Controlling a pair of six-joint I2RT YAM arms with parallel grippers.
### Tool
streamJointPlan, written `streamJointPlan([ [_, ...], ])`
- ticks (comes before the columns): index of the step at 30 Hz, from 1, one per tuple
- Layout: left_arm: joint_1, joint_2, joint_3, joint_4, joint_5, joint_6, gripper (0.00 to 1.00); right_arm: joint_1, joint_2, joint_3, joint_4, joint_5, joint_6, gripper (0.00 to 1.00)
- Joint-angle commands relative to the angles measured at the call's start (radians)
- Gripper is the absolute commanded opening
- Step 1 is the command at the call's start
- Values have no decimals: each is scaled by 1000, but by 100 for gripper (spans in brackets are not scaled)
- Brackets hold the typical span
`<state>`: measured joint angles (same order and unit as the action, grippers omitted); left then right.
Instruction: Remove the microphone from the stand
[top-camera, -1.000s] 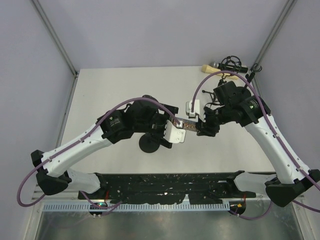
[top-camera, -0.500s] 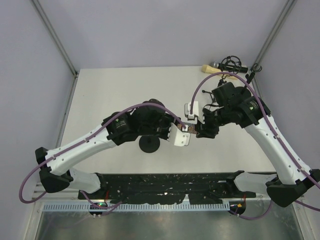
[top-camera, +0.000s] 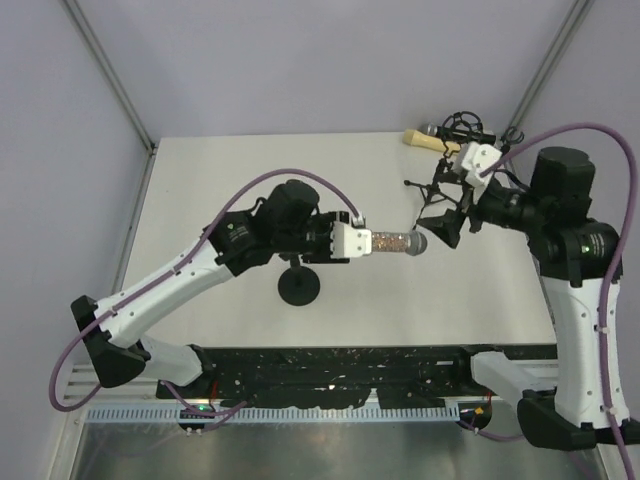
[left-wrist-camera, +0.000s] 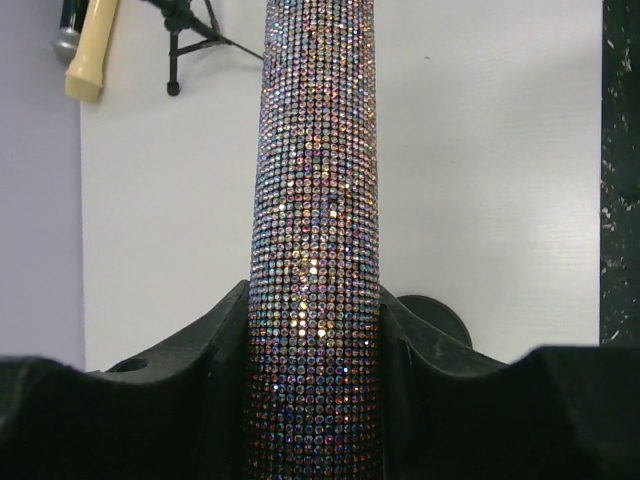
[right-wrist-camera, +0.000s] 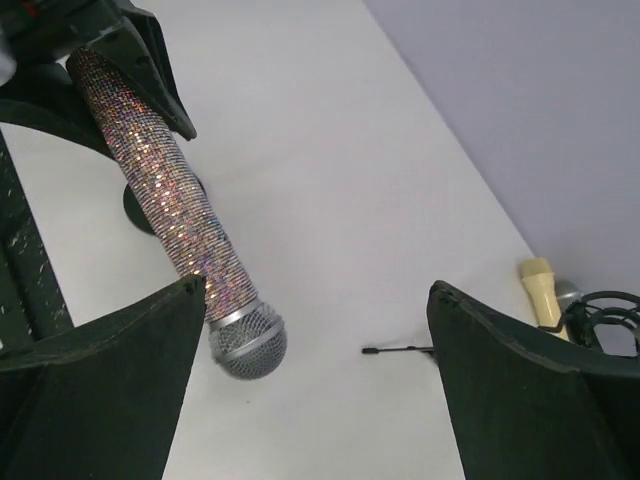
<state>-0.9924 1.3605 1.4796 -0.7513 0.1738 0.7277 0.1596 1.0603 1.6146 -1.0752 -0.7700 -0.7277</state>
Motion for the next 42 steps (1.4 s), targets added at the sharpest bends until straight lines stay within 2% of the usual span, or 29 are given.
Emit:
streamJointPlan([
  [1,147,-57,19,171,203,-258,10,-191,-94,-140,452,-311,421,95],
  [2,188,-67,7,219,255,-313,7,-209,-109,-245,679,-348,539,95],
  [3,225,-80,-5,272,303,-380,6,-241,-134,-301,840,-359,764,95],
  [4,269,-86,-13,312,366,-440,6,-249,-138,-409,1112,-364,909,95],
  [5,306,-86,-16,360,415,-517,6,-259,-129,-447,1249,-362,1141,95],
  [6,345,-80,-19,400,450,-595,6,-262,-123,-523,1490,-354,1238,95],
  [7,382,-77,-31,461,490,-663,6,-262,-106,-557,1602,-347,1445,95],
  [8,409,-77,-45,528,525,-751,6,-262,-100,-621,1803,-313,1518,95],
  [10,461,-63,-70,663,576,-896,5,-240,-71,-665,1955,-275,1713,95],
  [11,481,-55,-90,705,607,-974,5,-221,-45,-664,1969,-272,1725,95],
  [13,509,-44,-134,899,670,-1121,5,-171,-25,-657,1944,-246,1710,95],
  [16,525,-15,-215,1165,737,-1369,5,-42,-26,-635,1781,-160,1535,95],
  [18,525,-5,-260,1323,751,-1482,5,26,-4,-610,1735,-109,1467,96],
  [20,523,0,-288,1397,753,-1536,4,63,29,-585,1718,-69,1453,96],
  [25,523,-8,-323,1446,741,-1582,3,92,110,-562,1828,-9,1482,98],
  [30,523,14,-352,1589,730,-1677,3,152,188,-518,1810,6,1447,100],
  [33,521,25,-347,1601,731,-1697,0,169,205,-510,1819,11,1441,98],
  [37,523,34,-361,1604,724,-1702,0,172,253,-466,1939,-18,1557,96],
  [42,523,42,-380,1618,717,-1708,0,179,308,-420,2035,-63,1628,93],
])
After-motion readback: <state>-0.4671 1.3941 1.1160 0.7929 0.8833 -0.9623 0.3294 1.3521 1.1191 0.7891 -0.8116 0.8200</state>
